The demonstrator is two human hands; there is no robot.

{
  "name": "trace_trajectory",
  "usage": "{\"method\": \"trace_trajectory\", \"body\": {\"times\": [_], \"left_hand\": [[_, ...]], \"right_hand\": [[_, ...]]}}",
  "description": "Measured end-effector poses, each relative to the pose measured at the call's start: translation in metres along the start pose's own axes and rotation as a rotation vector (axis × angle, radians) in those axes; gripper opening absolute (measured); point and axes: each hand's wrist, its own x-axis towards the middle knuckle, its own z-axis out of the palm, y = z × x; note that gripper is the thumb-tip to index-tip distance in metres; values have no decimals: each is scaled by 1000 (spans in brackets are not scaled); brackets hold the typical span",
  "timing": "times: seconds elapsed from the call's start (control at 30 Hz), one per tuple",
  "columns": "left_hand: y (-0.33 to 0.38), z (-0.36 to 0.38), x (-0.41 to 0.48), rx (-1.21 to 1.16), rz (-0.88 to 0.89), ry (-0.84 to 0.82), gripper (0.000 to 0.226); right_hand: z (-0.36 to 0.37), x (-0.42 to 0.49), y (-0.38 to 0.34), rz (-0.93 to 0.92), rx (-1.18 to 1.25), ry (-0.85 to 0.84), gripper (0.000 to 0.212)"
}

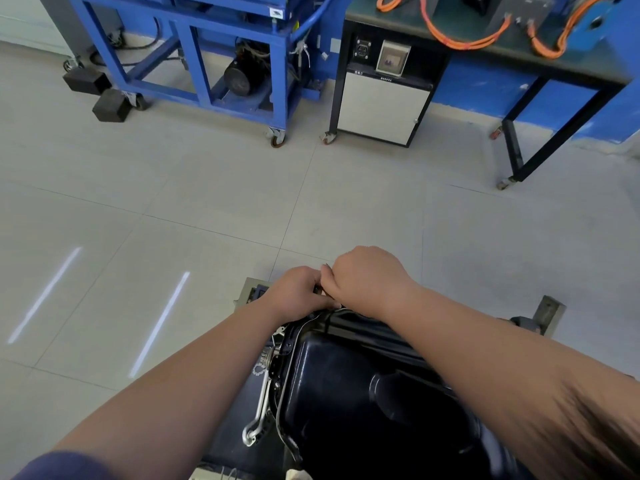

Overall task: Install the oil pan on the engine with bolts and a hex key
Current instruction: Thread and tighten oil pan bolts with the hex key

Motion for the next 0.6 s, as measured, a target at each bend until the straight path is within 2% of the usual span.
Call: {"method": "trace_trajectory", "body": {"times": [0.1, 0.23, 0.33, 0.43, 0.53, 0.6], "left_hand": [[3, 1, -2, 50, -7, 20, 42], [8, 3, 0, 120, -23, 5, 23], [14, 1, 1, 201, -10, -28, 18], [22, -5, 1, 316, 4, -63, 23], [36, -9, 2, 238, 32, 4, 42], [53, -12, 5, 189, 59, 76, 44]], "right_hand": [[7, -7, 1, 99, 83, 42, 49], [12, -15, 5, 220, 158, 72, 51], [16, -21, 4, 264, 172, 79, 49], [14, -25, 2, 276, 182, 60, 49], [0, -30, 4, 200, 282, 139, 42], [-15, -39, 11, 157, 394, 218, 38]]}}
